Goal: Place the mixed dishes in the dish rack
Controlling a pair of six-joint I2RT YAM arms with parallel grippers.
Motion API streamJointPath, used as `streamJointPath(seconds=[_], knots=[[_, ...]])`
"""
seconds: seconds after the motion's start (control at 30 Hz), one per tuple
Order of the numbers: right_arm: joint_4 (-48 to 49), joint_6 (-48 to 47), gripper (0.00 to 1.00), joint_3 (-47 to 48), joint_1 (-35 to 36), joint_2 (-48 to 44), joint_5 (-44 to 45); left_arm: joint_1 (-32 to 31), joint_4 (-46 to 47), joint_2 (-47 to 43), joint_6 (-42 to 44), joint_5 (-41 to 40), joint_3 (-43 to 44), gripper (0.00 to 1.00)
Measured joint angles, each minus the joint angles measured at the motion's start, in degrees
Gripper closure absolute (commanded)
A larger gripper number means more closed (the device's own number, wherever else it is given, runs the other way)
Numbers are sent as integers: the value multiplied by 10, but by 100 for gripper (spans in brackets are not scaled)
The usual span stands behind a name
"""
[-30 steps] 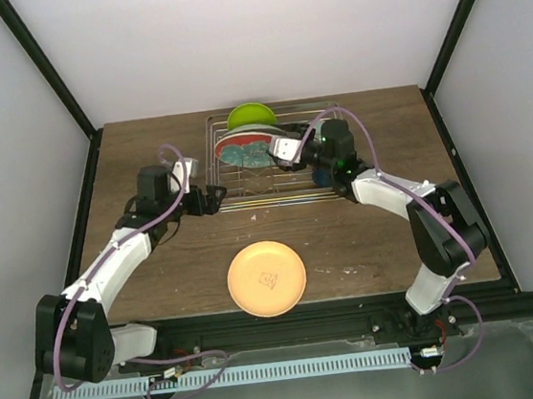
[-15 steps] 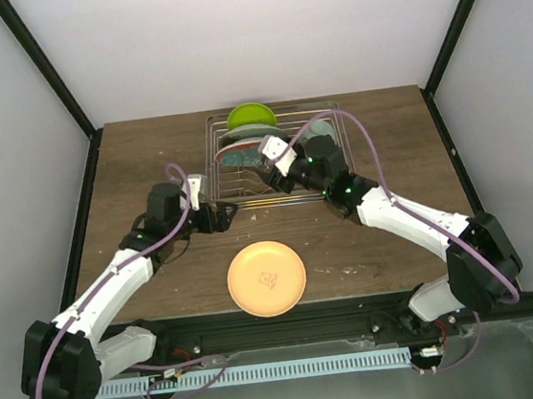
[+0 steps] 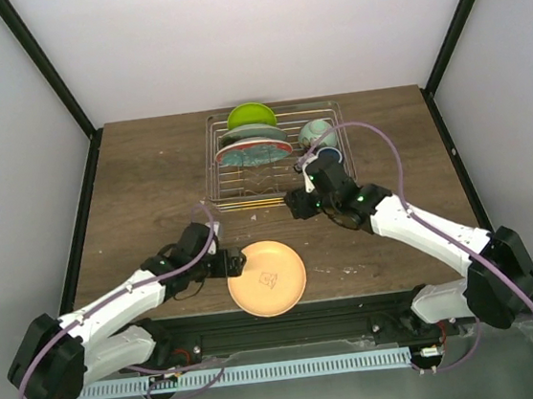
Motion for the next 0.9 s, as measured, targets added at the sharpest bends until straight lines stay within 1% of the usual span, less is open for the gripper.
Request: streamJointPath(seconds=[0.13, 0.17, 0.2, 0.27, 0.3, 0.33, 0.47, 0.53, 0.6, 0.7, 0.8, 0.9], knots=[[-35, 44, 32, -14, 0, -12, 10, -41, 2, 5, -32, -22, -25, 1], [-41, 52, 33, -22, 0, -16, 10, -51, 3, 8, -39, -26, -31, 3], [-47, 57, 34, -29, 0, -21, 10, -58, 5, 11, -45, -28, -35, 7], [-59, 67, 34, -39, 0, -28, 10, -72, 7, 23, -56, -36, -39, 19], [-63, 70, 34, -42, 0, -32, 10, -77, 9, 30, -61, -42, -39, 27], [-68, 73, 34, -44, 0, -36, 10, -81, 14, 37, -63, -47, -39, 36], [-75, 81, 35, -47, 0, -56, 10, -93, 30, 62, -72, -61, -35, 76], [-75, 84, 36, -49, 0, -67, 10, -96, 36, 74, -76, -64, -34, 90], [-76, 86, 36, -52, 0, -74, 10, -99, 42, 82, -79, -64, -34, 99], [-82, 88, 36, -56, 0, -75, 10, -102, 72, 81, -88, -52, -23, 100], [-83, 89, 35, -62, 0, -75, 10, -104, 78, 78, -91, -49, -24, 100], [-83, 92, 33, -69, 0, -77, 7, -104, 78, 50, -91, -45, -35, 100]])
